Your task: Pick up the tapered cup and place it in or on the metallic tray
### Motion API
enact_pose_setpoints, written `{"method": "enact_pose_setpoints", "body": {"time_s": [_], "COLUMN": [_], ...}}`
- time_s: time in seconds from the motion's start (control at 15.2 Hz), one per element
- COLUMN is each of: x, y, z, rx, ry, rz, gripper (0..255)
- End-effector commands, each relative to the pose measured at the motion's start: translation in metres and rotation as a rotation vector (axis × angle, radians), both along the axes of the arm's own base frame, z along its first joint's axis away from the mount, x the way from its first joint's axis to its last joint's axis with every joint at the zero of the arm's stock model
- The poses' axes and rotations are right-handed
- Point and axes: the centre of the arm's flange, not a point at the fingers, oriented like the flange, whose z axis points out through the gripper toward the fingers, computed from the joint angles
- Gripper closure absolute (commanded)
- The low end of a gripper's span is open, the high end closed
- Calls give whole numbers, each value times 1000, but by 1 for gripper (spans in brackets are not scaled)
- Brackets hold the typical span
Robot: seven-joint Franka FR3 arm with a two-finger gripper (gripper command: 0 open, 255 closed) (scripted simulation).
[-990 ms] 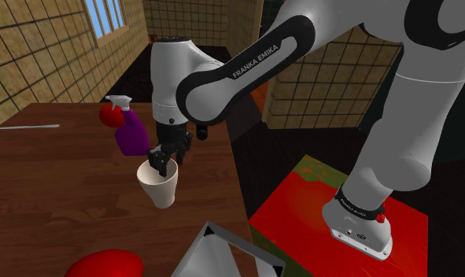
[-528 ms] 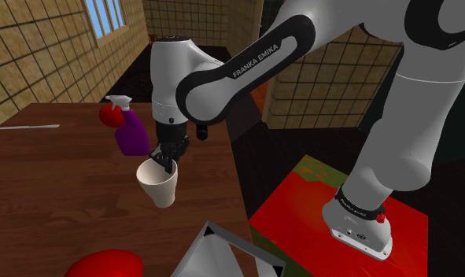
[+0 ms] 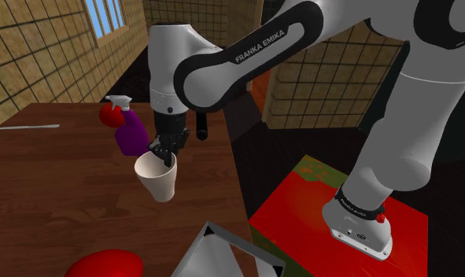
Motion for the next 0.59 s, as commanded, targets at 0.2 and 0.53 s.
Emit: {"method": "enact_pose_setpoints", "body": {"time_s": [0.2, 0.53], "x": [0, 0], "y": [0, 0], "z": [25, 51], "rx": [0, 0], "ry": [0, 0], "rz": [0, 0], "gripper": [255, 255]}}
